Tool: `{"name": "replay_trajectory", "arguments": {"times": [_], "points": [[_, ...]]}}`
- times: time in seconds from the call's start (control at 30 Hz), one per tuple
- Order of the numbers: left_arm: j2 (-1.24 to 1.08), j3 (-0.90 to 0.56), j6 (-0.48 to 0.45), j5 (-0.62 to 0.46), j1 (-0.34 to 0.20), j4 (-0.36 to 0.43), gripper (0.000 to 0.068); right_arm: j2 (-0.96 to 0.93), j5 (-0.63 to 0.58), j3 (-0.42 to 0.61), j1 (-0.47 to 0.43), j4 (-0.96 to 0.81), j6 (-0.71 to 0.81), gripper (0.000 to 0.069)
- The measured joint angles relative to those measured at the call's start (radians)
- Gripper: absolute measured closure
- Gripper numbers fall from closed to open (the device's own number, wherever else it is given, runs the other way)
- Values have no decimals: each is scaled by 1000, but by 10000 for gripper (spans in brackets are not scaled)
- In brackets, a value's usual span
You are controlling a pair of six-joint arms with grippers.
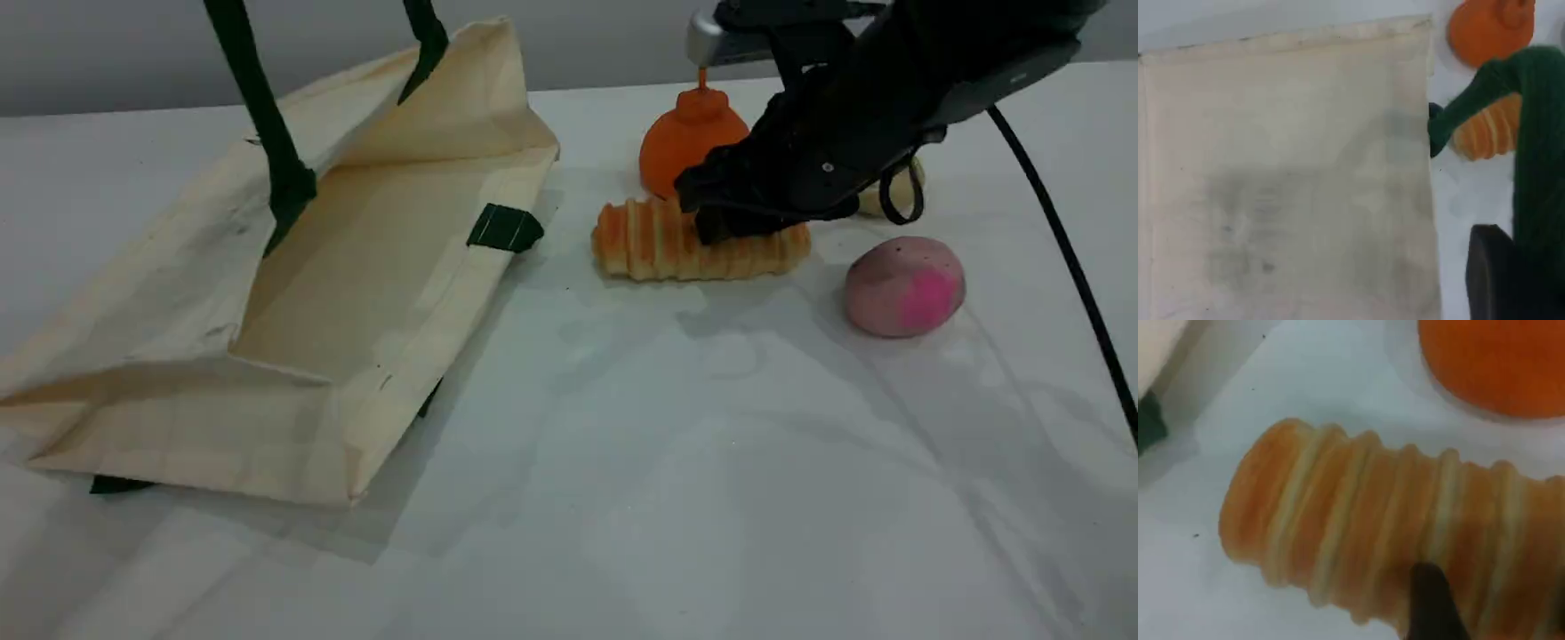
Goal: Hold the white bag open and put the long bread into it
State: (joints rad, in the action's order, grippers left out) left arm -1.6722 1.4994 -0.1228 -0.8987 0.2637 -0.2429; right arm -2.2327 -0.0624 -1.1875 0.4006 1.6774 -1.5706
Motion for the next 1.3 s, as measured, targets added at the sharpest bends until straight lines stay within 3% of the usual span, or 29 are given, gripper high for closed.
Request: {"name": "replay_trajectory", "arguments": {"times": [0.4, 0.53, 0.67, 1.0, 1.3], "points": [[0, 0, 0, -7, 0, -5, 605, -108, 3, -71, 0, 65, 0, 326], [0, 0, 0, -9, 0, -5, 605, -125, 4, -78, 0, 69, 0, 388], [0, 0, 0, -11, 0, -20, 605, -138, 4, -79, -2, 69, 0, 499], [0, 0, -25, -11, 0, -20, 606, -110, 16, -69, -1, 69, 0, 535], [0, 0, -30, 7, 0, -19, 606, 24, 74, 3, -2, 65, 2, 577]]}}
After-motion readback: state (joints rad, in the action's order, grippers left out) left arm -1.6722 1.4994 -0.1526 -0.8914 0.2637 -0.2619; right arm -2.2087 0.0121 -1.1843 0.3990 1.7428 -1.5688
